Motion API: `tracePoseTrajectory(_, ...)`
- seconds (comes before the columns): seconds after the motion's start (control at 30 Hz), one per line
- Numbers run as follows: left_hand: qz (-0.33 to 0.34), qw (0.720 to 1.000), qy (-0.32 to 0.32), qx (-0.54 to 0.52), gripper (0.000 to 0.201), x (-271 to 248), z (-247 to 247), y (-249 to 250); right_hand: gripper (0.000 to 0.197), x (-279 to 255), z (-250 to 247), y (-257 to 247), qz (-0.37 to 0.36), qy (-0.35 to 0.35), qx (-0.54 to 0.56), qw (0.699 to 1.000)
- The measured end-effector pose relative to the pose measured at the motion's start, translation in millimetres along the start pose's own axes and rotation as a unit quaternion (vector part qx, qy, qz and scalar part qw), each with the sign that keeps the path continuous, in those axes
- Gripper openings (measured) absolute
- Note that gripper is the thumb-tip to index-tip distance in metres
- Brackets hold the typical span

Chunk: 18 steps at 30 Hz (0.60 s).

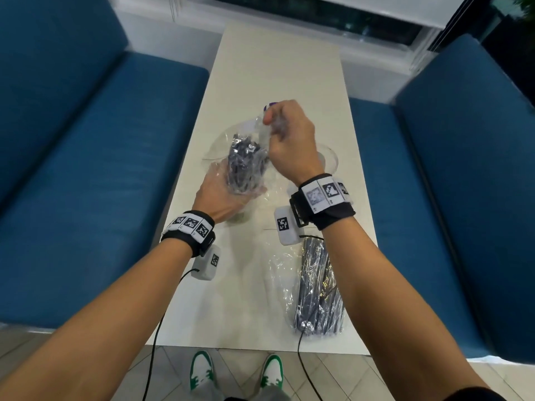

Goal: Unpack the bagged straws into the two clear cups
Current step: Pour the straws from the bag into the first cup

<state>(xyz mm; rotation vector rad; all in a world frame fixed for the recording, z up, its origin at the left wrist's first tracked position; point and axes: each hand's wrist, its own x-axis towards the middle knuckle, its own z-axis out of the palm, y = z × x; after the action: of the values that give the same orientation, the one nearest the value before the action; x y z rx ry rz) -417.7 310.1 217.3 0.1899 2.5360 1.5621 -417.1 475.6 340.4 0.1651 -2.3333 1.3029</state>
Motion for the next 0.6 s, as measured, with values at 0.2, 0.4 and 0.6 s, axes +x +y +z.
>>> tracePoseTrajectory(0.2,0.024,0.998,0.01,0.054,0.082,0,-2,4,0.04,-23,16,17,0.034,-0.153,-0.073,0.985)
tracePoseTrajectory(0.4,0.01,0.999,0.022,0.039,0.073,2,-4,-2,0.048,-7,-5,12,0.048,-0.18,-0.125,0.975)
tracePoseTrajectory(0.6,0.038,0.999,-0.033,-0.015,0.062,5,-7,-3,0.029,-15,5,16,0.017,-0.019,-0.127,0.992)
